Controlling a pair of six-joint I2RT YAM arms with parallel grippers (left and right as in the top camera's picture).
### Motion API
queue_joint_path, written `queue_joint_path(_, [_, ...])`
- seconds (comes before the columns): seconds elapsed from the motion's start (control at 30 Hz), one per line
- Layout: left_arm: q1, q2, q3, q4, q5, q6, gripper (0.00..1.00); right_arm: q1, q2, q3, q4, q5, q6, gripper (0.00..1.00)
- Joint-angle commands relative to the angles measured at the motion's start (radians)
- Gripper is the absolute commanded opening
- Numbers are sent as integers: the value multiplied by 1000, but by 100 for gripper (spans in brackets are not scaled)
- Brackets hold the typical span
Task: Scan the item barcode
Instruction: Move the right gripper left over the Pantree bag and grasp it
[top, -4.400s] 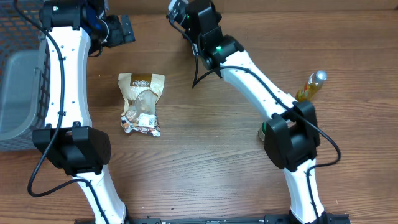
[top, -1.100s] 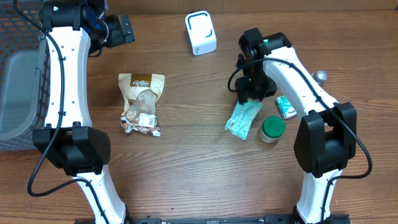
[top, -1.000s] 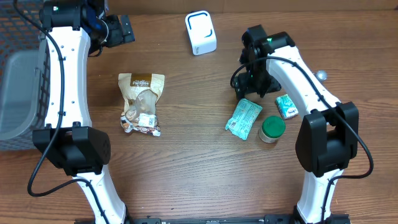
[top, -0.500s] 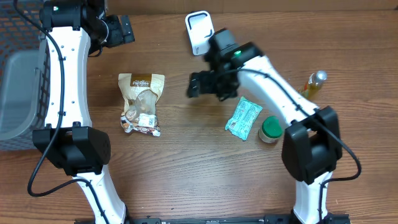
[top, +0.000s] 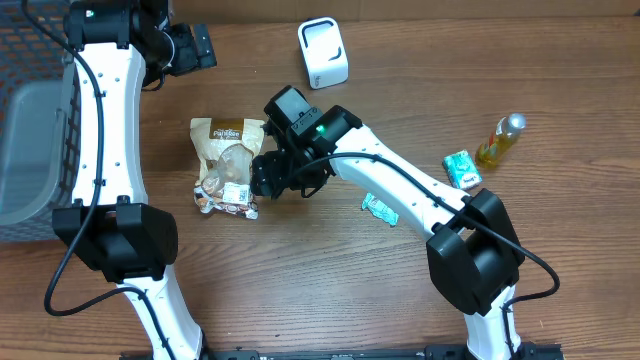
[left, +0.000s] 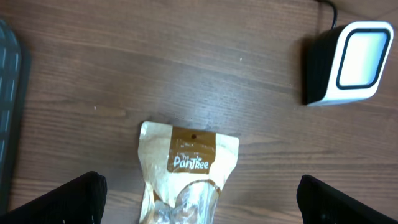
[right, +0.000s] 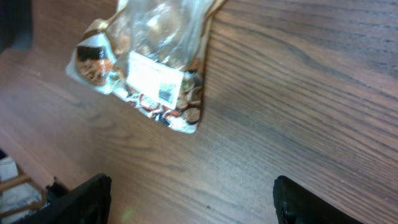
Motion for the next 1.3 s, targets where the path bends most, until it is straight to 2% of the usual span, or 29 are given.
queue_joint_path(0.0, [-2, -19, 18, 13, 0, -7, 100, -2, 2, -43, 30, 25, 36, 81])
queue_joint_path(0.17, [-2, -14, 18, -72, 0, -2, 97, -2, 2, -72, 33, 82, 40, 85])
queue_joint_path(0.23, [-2, -7, 18, -142, -8, -2, 83, -2, 2, -88, 33, 89, 51, 89])
queue_joint_path(0.3, [-2, 7, 16, -208, -42, -3, 70, -2, 2, -119, 41, 103, 133, 91])
queue_joint_path(0.4, [-2, 19, 8, -256, -78, -3, 53, -2, 2, -176, 84, 107, 151, 96])
queue_joint_path(0.47, [-2, 19, -13, -269, -78, -3, 48, -4, 2, -201, 110, 107, 152, 100])
queue_joint_path(0.77, [-3, 19, -247, -245, -111, -3, 49, -10, 2, -213, 138, 142, 151, 100])
queue_joint_path(0.97, [-2, 19, -423, -123, -141, -5, 52, -10, 2, -213, 183, 138, 151, 100])
queue_joint_path(1.27, [-2, 19, -513, -69, -129, -8, 51, -10, 2, -213, 192, 190, 151, 100])
